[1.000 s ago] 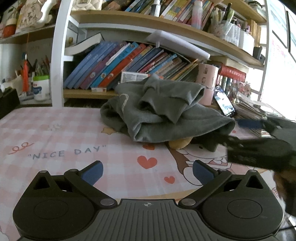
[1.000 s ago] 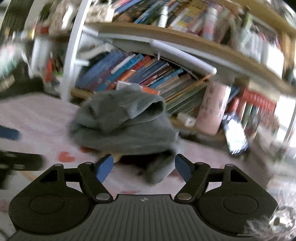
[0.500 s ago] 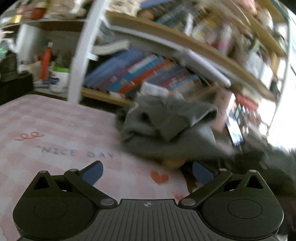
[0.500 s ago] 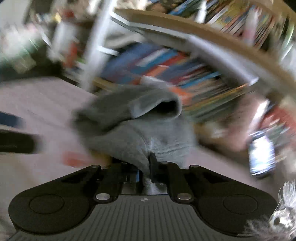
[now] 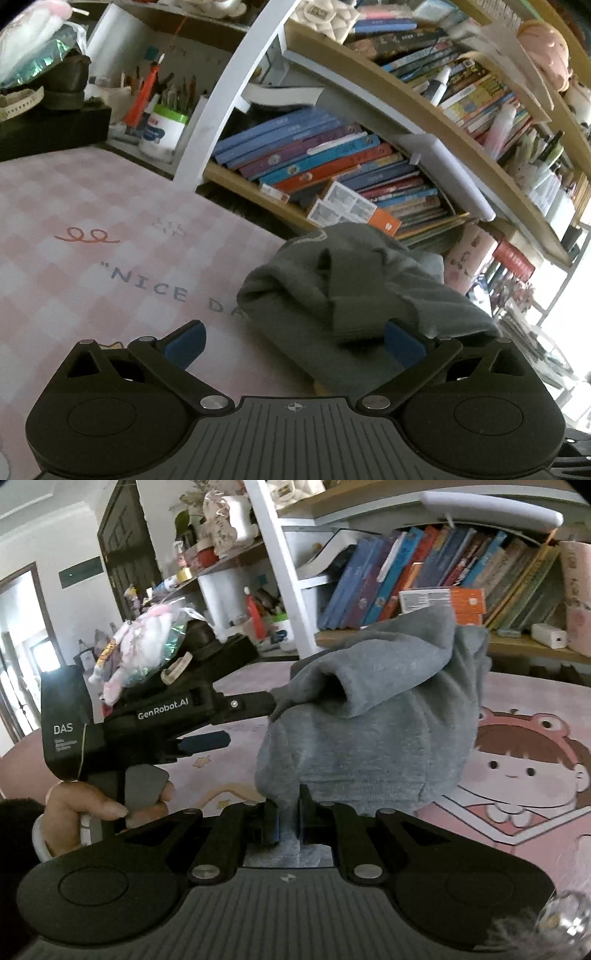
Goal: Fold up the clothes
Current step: 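Grasp the grey sweatshirt with the right tool while the left tool grasps another part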
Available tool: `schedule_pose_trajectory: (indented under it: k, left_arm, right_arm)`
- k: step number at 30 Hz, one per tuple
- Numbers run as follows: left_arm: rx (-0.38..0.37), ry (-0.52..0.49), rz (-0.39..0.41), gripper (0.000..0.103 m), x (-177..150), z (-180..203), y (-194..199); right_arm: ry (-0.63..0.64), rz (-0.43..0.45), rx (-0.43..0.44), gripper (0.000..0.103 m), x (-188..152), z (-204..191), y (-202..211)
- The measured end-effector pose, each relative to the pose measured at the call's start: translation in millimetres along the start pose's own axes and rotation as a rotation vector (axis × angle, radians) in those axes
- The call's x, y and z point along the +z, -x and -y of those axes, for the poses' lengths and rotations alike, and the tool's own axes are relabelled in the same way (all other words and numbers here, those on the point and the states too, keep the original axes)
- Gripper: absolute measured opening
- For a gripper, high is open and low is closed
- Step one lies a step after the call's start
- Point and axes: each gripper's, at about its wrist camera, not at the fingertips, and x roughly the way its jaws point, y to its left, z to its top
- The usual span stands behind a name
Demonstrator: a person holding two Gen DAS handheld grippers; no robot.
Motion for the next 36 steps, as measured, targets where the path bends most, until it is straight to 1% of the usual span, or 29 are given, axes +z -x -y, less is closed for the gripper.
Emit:
schedule_pose_trajectory:
  k: [3,4,5,6,8,9,11,12,13,15,17,19,20,21,23,26,28,30,35,36]
  left_arm:
    - [0.018,0.052,-0.016,0.102,1,-8,-4]
    - [0.042,0.070,-0.023,0.102,2,-10,-6]
    - [0.065,0.089,-0.030,0.102,2,-12,-7]
    - [0.076,0.100,-0.035,0.101,3,-13,-9]
    - [0.076,0.102,-0.046,0.100,5,-8,-15]
    - [0.075,0.104,-0.052,0.100,6,-6,-18]
    - [0.075,0.106,-0.063,0.098,8,-2,-24]
    - [0.074,0.107,-0.069,0.093,9,0,-27]
    - [0.073,0.110,-0.075,0.083,10,2,-30]
    - [0.053,0.148,-0.100,0.073,10,1,-35]
    - [0.027,0.195,-0.109,0.059,9,0,-40]
    - [0.005,0.257,-0.104,0.029,8,-5,-42]
    - [0.020,0.282,-0.095,0.018,7,-7,-41]
    - [0.044,0.308,-0.088,0.001,7,-11,-41]
    - [0.039,0.364,-0.073,0.001,6,-19,-39]
    - [0.018,0.408,-0.050,0.001,9,-23,-33]
    - [0.009,0.402,-0.053,0.002,12,-22,-32]
    - [0.031,0.361,-0.043,0.003,12,-18,-29]
    - [0.070,0.313,0.008,0.009,13,-16,-19]
    - [0.077,0.308,0.017,0.012,14,-16,-16]
  right_arm:
    - [-0.011,0.017,0.005,0.014,-1,2,5]
    - [-0.014,0.022,0.006,0.018,-1,3,7]
    - [-0.017,0.037,0.008,0.028,1,4,11]
    - [-0.021,0.064,0.005,0.033,4,5,16]
    - [-0.030,0.120,-0.008,0.046,8,8,28]
    - [-0.043,0.149,-0.015,0.050,10,11,33]
    - [-0.083,0.206,-0.045,0.065,13,19,43]
    - [-0.116,0.235,-0.070,0.069,14,26,48]
    - [-0.153,0.253,-0.093,0.074,15,33,51]
    - [-0.228,0.282,-0.136,0.076,16,47,56]
    - [-0.324,0.296,-0.156,0.078,15,64,59]
    - [-0.429,0.299,-0.131,0.078,12,82,61]
    - [-0.481,0.300,-0.117,0.078,10,90,62]
    - [-0.517,0.301,-0.113,0.078,9,96,63]
    - [-0.562,0.306,-0.118,0.078,7,104,66]
    - [-0.537,0.331,-0.149,0.078,9,101,72]
    - [-0.508,0.343,-0.156,0.079,11,97,73]
    - [-0.491,0.339,-0.149,0.080,11,94,73]
    - [-0.491,0.328,-0.143,0.080,10,93,72]
    - [-0.493,0.328,-0.146,0.080,10,94,71]
